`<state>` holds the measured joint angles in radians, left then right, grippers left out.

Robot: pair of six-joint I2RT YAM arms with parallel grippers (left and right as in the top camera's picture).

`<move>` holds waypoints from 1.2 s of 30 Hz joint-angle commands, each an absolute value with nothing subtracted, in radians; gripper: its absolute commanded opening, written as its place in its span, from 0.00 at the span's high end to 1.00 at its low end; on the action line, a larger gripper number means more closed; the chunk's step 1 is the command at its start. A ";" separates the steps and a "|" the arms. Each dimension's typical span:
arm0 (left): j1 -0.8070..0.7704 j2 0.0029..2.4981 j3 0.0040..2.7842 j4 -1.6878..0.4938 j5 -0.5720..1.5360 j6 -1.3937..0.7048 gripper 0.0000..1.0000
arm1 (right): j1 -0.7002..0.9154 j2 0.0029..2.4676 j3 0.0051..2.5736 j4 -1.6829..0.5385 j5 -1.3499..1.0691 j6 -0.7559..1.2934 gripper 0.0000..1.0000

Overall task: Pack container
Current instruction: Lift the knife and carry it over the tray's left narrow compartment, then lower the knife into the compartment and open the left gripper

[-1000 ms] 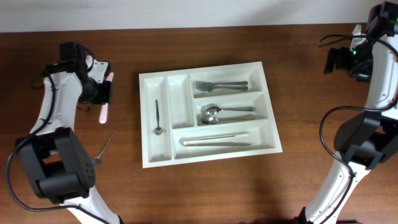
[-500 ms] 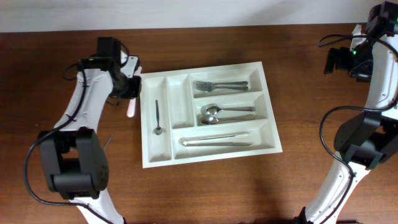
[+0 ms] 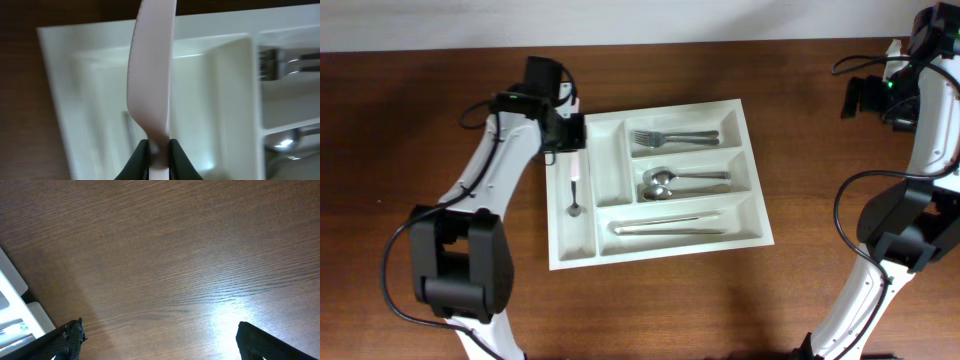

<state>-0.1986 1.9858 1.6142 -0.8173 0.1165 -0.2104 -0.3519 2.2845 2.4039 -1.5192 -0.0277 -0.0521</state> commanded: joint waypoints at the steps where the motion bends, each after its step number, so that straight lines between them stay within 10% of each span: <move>1: -0.239 1.948 1.634 -0.812 0.128 -0.340 0.98 | -0.347 2.283 2.405 -1.522 -0.034 -0.044 0.01; 36: -0.339 1.971 1.570 -0.901 0.162 -0.538 0.98 | -0.347 2.283 2.405 -1.522 -0.034 -0.044 0.01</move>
